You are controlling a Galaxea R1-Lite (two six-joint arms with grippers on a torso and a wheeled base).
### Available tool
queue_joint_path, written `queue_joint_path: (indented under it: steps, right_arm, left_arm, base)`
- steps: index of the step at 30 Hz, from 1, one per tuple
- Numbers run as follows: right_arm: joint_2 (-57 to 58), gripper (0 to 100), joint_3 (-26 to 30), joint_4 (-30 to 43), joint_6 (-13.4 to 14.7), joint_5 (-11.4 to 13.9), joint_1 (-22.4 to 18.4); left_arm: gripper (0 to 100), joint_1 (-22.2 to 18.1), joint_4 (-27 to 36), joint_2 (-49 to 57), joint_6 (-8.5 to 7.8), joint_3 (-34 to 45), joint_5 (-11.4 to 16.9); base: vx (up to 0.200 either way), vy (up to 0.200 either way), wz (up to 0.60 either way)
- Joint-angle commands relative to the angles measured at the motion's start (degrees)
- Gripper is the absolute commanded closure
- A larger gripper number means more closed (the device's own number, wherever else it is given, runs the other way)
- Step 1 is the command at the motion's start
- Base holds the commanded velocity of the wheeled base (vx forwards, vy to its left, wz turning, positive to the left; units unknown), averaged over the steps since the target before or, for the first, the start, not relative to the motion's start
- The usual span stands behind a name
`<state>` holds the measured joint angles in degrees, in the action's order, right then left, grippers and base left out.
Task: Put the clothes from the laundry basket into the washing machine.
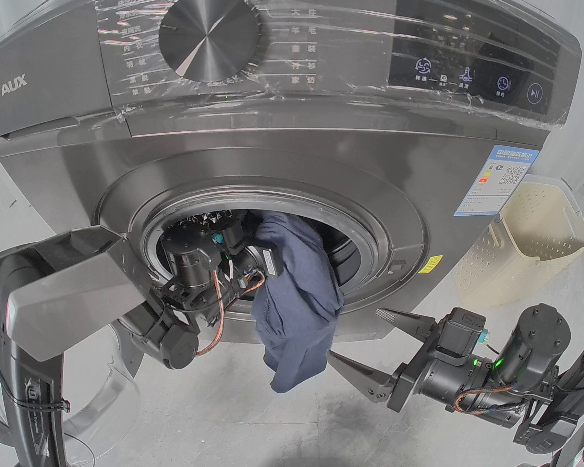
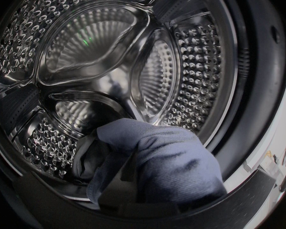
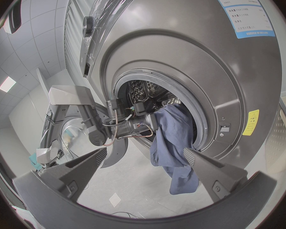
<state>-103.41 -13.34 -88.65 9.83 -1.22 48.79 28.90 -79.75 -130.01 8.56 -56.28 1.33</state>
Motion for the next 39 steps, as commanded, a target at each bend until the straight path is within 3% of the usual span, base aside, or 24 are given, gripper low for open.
queue_joint_path:
  steps: [1, 7, 11, 18, 19, 30, 32, 39]
  right_arm:
    - [-0.3, 0, 0.1, 0.0, 0.0, 0.1, -0.1]
    - [-0.5, 0, 0.0, 0.0, -0.1, 0.1, -0.1]
    - [-0.5, 0, 0.0, -0.1, -0.1, 0.1, -0.4]
    - [-0.6, 0, 0.0, 0.0, -0.1, 0.1, -0.4]
    - [-0.6, 0, 0.0, -0.1, -0.1, 0.1, -0.4]
    - [-0.8, 0, -0.1, 0.0, -0.2, 0.2, -0.4]
    - [-0.7, 0, -0.1, 0.0, -0.2, 0.2, -0.4]
    - [-0.7, 0, -0.1, -0.1, -0.2, 0.2, -0.1]
  left_arm:
    - [100, -3.5, 6.3, -4.7, 0.58, -13.6, -3.3]
    - [100, -3.4, 10.0, -7.1, 1.64, -22.0, -4.1]
    - [100, -3.8, 11.7, -9.6, 1.64, -29.4, -7.0]
    - [100, -3.9, 14.3, -10.5, 2.34, -33.1, -8.4]
    - [0, -3.8, 14.3, -10.4, 2.34, -32.9, -8.3]
    - [0, -0.9, 15.3, -8.2, 2.16, -21.5, -6.6]
    - [0, 0.4, 16.3, -5.8, 2.16, -16.6, -4.3]
    - [0, 3.1, 18.0, -1.9, 1.99, -9.5, -1.0]
  base:
    - [0.000, 0.000, 0.00]
    - [0.000, 0.000, 0.00]
    - [0.000, 0.000, 0.00]
    - [0.000, 0.000, 0.00]
    - [0.000, 0.000, 0.00]
    - [0.000, 0.000, 0.00]
    - [0.000, 0.000, 0.00]
    - [0.000, 0.000, 0.00]
